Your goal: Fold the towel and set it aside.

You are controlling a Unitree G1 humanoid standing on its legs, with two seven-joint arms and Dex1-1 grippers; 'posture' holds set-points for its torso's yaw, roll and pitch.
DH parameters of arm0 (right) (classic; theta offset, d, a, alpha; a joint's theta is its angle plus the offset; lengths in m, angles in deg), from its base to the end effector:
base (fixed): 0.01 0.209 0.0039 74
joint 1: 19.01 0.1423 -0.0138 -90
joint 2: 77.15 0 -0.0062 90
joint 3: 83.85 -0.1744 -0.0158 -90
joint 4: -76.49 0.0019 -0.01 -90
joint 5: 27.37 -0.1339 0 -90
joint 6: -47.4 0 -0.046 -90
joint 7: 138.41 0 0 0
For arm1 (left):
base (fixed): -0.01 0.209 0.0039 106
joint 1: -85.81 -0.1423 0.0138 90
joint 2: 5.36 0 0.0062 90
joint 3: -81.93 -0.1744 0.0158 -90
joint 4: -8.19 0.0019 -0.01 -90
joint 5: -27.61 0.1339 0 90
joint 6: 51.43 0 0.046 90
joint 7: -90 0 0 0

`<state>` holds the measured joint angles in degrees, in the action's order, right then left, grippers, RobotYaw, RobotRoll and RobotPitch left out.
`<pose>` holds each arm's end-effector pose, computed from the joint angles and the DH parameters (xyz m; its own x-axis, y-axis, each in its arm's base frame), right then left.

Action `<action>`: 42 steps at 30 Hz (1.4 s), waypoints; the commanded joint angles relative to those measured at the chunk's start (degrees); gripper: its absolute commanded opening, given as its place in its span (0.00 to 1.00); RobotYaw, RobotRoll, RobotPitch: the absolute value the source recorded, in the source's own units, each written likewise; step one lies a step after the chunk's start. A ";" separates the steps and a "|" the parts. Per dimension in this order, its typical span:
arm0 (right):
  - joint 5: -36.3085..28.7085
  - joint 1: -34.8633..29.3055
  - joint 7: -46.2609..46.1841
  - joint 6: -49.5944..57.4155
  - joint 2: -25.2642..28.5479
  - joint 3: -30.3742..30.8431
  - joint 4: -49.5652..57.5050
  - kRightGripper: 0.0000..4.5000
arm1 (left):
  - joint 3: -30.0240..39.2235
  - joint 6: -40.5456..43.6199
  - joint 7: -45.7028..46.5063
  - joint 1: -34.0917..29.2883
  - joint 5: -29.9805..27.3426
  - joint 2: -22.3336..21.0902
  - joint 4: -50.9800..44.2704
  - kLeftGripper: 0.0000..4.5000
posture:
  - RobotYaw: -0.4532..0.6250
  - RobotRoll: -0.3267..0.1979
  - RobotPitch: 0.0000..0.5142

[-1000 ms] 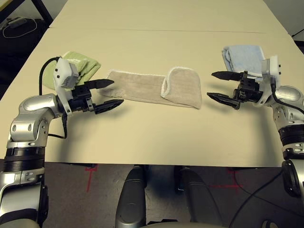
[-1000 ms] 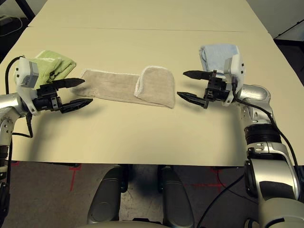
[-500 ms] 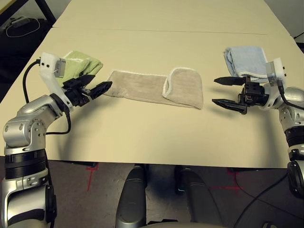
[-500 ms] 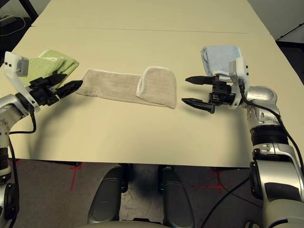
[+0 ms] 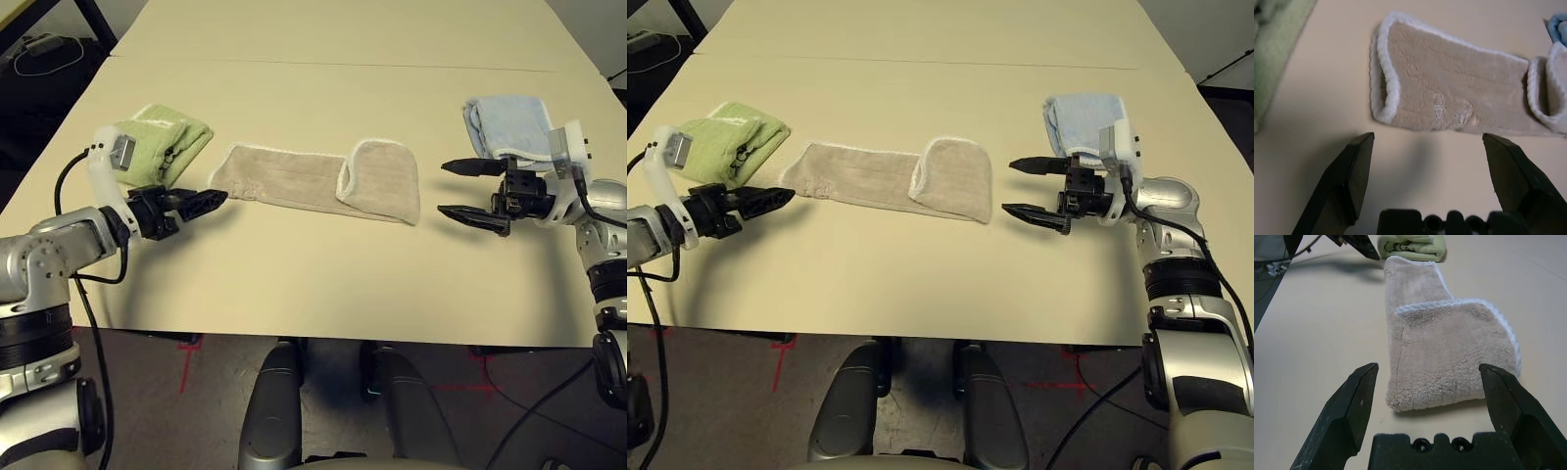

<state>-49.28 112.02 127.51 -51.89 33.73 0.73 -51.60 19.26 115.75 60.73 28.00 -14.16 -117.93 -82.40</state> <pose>0.2994 -0.2871 0.1819 0.3342 0.9398 -0.0715 -0.8948 0.2926 -0.3372 0.2379 0.2875 0.2080 0.8112 -0.4976 -0.3072 0.3482 0.8330 -0.4299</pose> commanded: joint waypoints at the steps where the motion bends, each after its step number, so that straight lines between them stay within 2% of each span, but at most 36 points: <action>1: 0.06 -0.64 -0.03 -0.26 -0.06 -0.34 0.64 1.00 | 3.88 5.79 4.76 2.48 -1.05 3.58 1.52 1.00 | 0.59 0.62 0.43; 6: 0.03 -0.73 -0.24 -0.14 -0.29 -0.25 1.07 1.00 | 7.83 8.88 9.57 6.35 0.35 8.16 3.71 1.00 | 0.59 0.62 0.43; 9: -0.01 -0.85 -0.33 0.02 -0.31 -0.26 1.40 1.00 | 8.33 6.68 11.90 7.41 1.89 9.43 5.76 1.00 | 0.58 0.62 0.43; 22: 0.06 -1.11 -0.56 0.30 -0.24 -0.13 2.00 1.00 | 6.63 3.77 14.21 8.68 2.49 10.35 8.06 1.00 | 0.58 0.62 0.43; 24: -0.15 -1.40 -0.18 0.53 0.01 -0.23 2.15 1.00 | 6.36 3.29 14.38 8.83 2.61 10.18 8.37 0.92 | 0.58 0.62 0.43; 26: -0.49 -1.94 0.53 1.23 0.44 -0.30 2.50 1.00 | 6.06 2.81 14.46 8.92 2.73 9.93 8.74 0.79 | 0.58 0.62 0.43; 35: -0.72 -3.40 0.83 2.19 1.09 -0.57 4.40 1.00 | 5.79 1.00 14.47 9.77 2.94 9.70 10.43 0.02 | 0.57 0.62 0.42; 42: -0.55 -3.30 0.51 2.41 0.50 -0.29 4.73 1.00 | 6.42 1.32 14.80 10.55 2.31 9.59 10.10 0.01 | 0.58 0.62 0.41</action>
<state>-49.49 109.76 127.86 -49.65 34.14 0.73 -47.47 25.24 116.71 75.11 38.19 -11.79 -107.70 -71.99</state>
